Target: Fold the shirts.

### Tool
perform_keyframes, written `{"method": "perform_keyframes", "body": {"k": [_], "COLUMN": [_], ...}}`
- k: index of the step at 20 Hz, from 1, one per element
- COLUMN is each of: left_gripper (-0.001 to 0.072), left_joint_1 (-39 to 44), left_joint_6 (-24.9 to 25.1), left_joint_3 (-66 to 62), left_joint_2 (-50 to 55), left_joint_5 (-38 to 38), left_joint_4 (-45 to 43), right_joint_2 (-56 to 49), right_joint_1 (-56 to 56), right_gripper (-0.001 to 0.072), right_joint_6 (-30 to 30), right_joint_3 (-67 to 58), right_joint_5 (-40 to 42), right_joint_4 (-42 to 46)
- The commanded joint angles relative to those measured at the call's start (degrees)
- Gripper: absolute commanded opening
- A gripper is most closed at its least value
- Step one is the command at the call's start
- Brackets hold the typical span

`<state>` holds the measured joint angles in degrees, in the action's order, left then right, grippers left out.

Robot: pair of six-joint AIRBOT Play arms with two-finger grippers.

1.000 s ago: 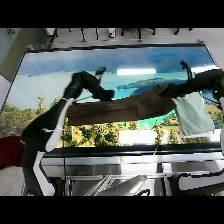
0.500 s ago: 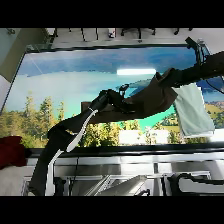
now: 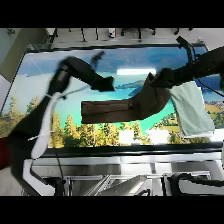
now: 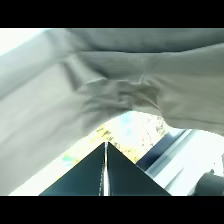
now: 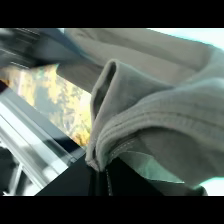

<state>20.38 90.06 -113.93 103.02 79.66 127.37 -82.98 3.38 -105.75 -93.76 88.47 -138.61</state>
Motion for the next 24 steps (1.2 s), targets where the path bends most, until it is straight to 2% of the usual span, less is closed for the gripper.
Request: {"method": "perform_keyframes", "body": {"k": [1,5,7,8,9,10,12,13,14,18,19,20,22,24], "left_gripper": [0.0011,0.0011,0.0011,0.0011,0.0011,0.0011,0.0011,0.0012,0.0011,0.0011,0.0011,0.0011,0.0011,0.0012], "left_joint_1": [-12.17,-22.21,-25.09,-25.86,-26.38,-26.43,-26.12,-26.03,-26.01,-26.01,-26.01,-26.01,-26.01,-26.01], "left_joint_6": [0.5,0.5,1.14,1.66,1.66,2.08,3.63,4.02,4.04,4.2,4.2,4.2,4.24,4.68], "left_joint_3": [3.43,7.56,11.72,14.01,16.31,18.75,23.19,25.22,26.93,29.68,29.66,29.64,29.64,29.64], "left_joint_2": [-13.66,-24.04,-28.52,-30.42,-32.11,-33.73,-36.41,-37.57,-38.47,-39.5,-39.43,-39.45,-39.45,-39.45], "left_joint_5": [6.54,6.32,4.31,2.6,1.11,-0.42,-1.84,-2.16,-2.32,-2.23,-2.03,-2.1,-2.08,-2.12], "left_joint_4": [-0.28,-0.28,-0.28,-0.31,-0.24,-0.2,-0.2,-0.22,-0.17,-0.17,-0.13,-0.13,-0.15,-0.15], "right_joint_2": [-0.52,-11.13,-20.94,-25.53,-28.85,-30.91,-30.82,-29.53,-27.65,-18.49,-16.41,-15.21,-14.78,-16.39], "right_joint_1": [-9.62,-30.4,-42.73,-48.26,-51.8,-53.35,-51.23,-48.5,-44.92,-28.85,-24.26,-20.13,-12.7,-8.59], "right_gripper": [0.0023,0.0024,0.0027,0.0212,0.0572,0.0659,0.0651,0.0624,0.0562,0.0579,0.068,0.0704,0.0705,0.0704], "right_joint_6": [4.37,9.84,10.69,10.69,10.75,11.67,11.78,11.76,11.72,11.13,11.13,11.1,11.1,11.06], "right_joint_3": [-0.04,-0.02,-0.07,-0.07,-0.07,-0.07,-0.07,-0.07,-0.07,-0.07,-0.07,-0.07,0.07,1.38], "right_joint_5": [-10.49,-32.61,-50.9,-61.16,-67.49,-69.18,-63.73,-59.45,-54.99,-38.82,-34.32,-30.29,-21.55,-16.24], "right_joint_4": [-0.26,-0.07,-0.57,-0.5,-0.5,-0.46,-0.04,0.07,0.17,6.4,7.82,9.2,12.26,12.55]}}
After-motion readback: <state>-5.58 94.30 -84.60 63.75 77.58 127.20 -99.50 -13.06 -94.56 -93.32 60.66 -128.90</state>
